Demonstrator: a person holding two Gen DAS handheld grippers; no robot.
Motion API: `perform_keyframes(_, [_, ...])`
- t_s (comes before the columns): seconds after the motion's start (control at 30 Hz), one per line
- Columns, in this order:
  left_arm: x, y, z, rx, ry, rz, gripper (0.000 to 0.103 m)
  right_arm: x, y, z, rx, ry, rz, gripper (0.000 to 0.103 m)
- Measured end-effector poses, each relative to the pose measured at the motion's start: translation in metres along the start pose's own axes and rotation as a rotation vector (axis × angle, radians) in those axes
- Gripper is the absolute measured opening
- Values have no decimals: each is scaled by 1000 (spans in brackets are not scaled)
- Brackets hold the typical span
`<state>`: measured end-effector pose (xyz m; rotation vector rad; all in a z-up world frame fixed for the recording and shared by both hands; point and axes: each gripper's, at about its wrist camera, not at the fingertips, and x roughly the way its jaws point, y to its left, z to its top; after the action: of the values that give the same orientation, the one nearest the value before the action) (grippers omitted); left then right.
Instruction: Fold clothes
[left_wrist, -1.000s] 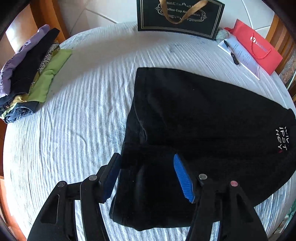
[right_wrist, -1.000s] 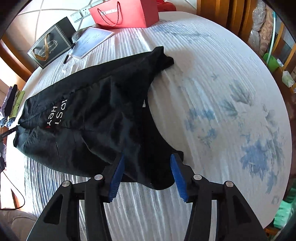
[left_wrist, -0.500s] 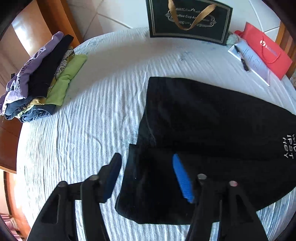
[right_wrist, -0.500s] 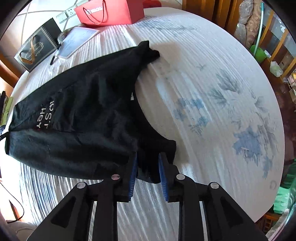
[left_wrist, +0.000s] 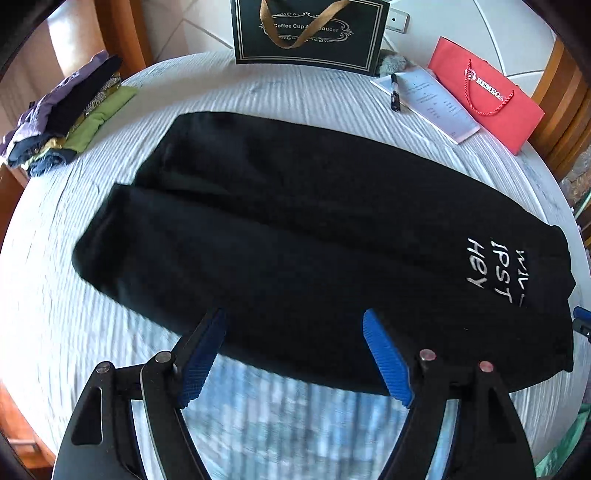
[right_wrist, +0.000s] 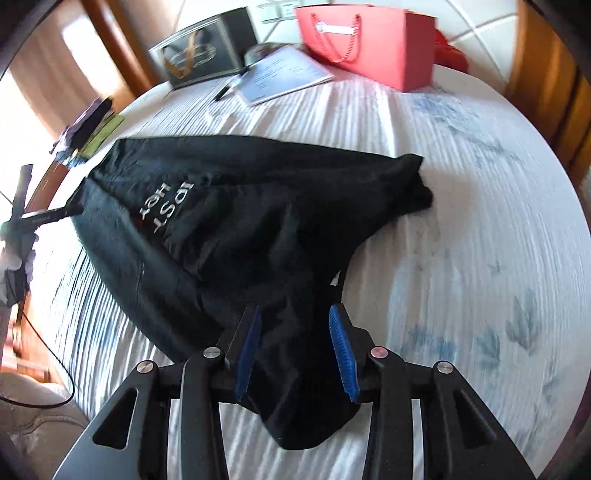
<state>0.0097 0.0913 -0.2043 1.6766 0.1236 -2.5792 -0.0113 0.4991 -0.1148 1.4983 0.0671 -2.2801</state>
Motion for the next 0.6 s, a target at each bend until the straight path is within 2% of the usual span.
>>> perform_keyframes(0.1, [-13,-56,-30,-69,12,-21,78,3,-18,4,-106,23,72,38])
perform_keyframes(0.2, [-22,-110,-55,-94,29,-42,78,0,-40,10,-174,33,126,38])
perform_keyframes(0.4, [-30,-191,-76,-166,2,-22,78,-13,-72,29,-283,14,102,38])
perform_keyframes(0.47, [-32,-217,-82,-190,-8,-14,78,-17,-81,35,-342,3,107,42])
perform_keyframes(0.5, [-33,-230,-85,-202,-13,-9,78,-18,-84,39,-378,0,108,49])
perform_keyframes(0.53, [-34,-243,-88,-214,-18,-5,78,-17,-88,44,-412,1,110,53])
perform_keyframes(0.6, [-36,-269,-94,-239,-29,4,79,-15,-98,54,-473,-1,139,53])
